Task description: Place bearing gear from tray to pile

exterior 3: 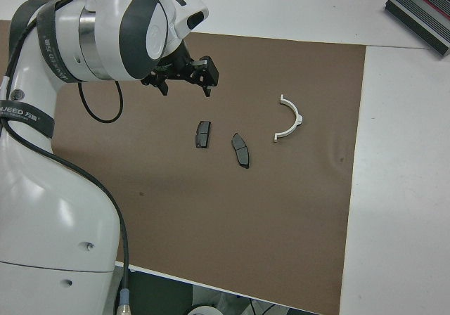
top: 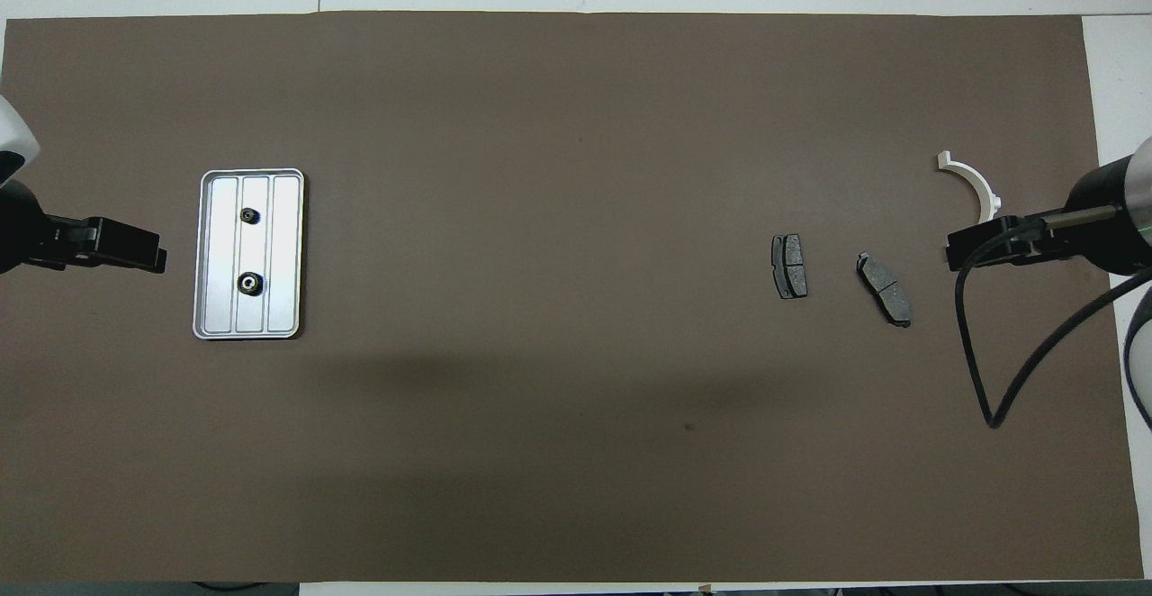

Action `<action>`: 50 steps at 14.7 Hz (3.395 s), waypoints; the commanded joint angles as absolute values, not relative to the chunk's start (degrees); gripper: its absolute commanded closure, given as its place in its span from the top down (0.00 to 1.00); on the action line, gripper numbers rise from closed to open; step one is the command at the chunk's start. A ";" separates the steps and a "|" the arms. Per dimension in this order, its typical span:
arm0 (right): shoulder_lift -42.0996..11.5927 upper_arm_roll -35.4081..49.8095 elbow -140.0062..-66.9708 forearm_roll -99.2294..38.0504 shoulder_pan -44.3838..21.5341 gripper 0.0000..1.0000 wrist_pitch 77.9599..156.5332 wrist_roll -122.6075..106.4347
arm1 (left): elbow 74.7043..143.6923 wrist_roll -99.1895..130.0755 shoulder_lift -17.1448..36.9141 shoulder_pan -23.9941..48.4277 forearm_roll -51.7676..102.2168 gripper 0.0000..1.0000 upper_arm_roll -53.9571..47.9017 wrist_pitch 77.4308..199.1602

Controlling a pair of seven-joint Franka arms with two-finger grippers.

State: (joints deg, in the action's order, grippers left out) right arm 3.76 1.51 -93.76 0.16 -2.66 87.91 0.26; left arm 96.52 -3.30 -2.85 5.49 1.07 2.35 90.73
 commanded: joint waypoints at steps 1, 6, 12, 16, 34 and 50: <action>4.57 1.84 -94.48 -0.97 -2.02 1.00 88.77 0.70 | 97.47 -4.04 -3.34 5.36 0.26 1.00 2.46 91.84; 4.57 1.85 -94.48 -0.97 -2.37 1.00 88.86 0.88 | 98.08 -2.82 -3.69 5.54 0.26 1.00 2.55 91.23; 4.57 1.85 -94.40 -0.97 -2.46 1.00 88.86 0.88 | 107.81 -1.82 -7.99 5.36 0.18 0.98 2.64 98.31; 4.57 1.76 -94.39 -0.97 -2.46 1.00 88.86 1.05 | 119.51 -3.69 -8.97 4.75 0.18 0.98 2.81 112.91; 4.57 1.23 -94.39 -0.97 -1.23 1.00 90.88 0.70 | 127.79 -9.58 2.19 0.61 0.18 0.91 2.81 132.79; 5.10 1.32 -94.92 -1.05 -1.41 1.00 90.70 0.79 | 130.95 -7.65 5.80 2.99 0.18 0.88 2.72 139.56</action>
